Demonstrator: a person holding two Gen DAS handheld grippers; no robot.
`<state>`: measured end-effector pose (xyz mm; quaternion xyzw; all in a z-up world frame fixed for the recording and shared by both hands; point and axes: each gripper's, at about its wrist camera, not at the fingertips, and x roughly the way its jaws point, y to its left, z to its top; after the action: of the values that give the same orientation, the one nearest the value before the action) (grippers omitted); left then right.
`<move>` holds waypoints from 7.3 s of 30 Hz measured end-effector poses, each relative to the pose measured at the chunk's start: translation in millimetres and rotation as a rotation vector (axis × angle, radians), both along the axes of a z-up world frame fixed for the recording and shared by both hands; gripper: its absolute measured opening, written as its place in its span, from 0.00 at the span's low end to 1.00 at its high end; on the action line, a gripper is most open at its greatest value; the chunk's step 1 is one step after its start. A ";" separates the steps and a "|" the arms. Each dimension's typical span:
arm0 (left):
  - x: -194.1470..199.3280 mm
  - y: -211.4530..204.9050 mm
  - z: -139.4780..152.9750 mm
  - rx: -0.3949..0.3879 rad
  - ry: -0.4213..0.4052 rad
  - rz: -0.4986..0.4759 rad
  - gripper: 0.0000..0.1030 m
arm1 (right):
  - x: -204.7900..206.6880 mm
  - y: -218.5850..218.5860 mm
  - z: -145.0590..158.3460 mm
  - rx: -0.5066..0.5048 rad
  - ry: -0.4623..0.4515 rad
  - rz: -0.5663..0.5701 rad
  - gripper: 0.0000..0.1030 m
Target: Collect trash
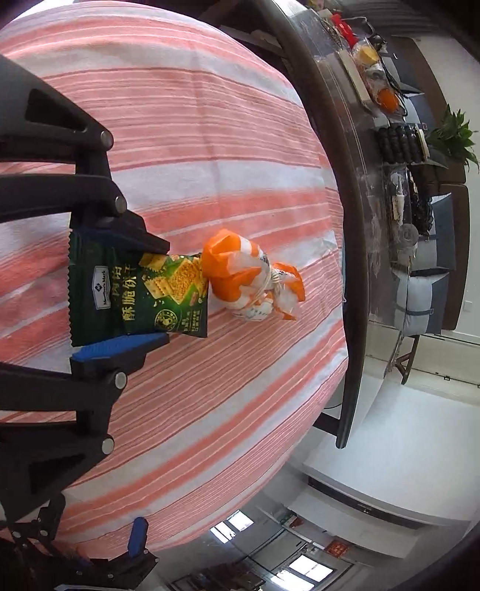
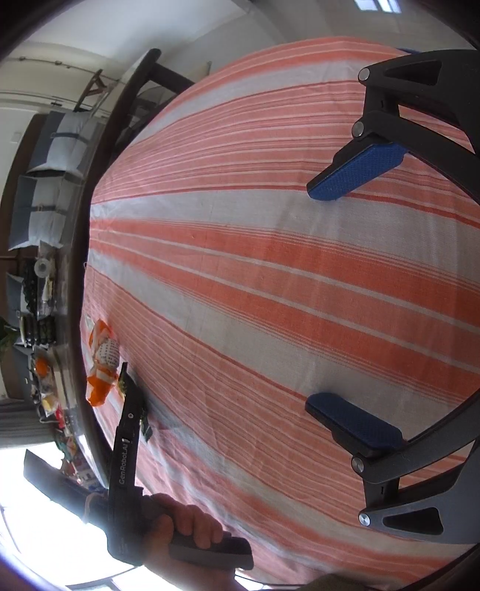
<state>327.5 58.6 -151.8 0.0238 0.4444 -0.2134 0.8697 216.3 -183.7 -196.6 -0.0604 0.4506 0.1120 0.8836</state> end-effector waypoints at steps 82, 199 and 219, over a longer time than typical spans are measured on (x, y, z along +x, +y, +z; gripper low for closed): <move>-169.5 -42.1 0.2 0.032 0.031 0.156 0.80 | -38.7 -65.1 8.0 0.150 -0.030 0.005 0.94; -281.9 -412.8 74.7 0.007 -0.114 -0.355 1.00 | -284.8 -321.0 104.2 0.015 -0.070 -0.784 1.00; -280.8 -408.4 71.4 0.032 -0.076 -0.359 1.00 | -286.0 -304.7 103.7 0.030 -0.063 -0.772 1.00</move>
<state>46.7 -349.9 -80.4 0.1245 0.4033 -0.3569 0.8333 -69.8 -488.3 -92.9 0.1231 0.4113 -0.2240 0.8749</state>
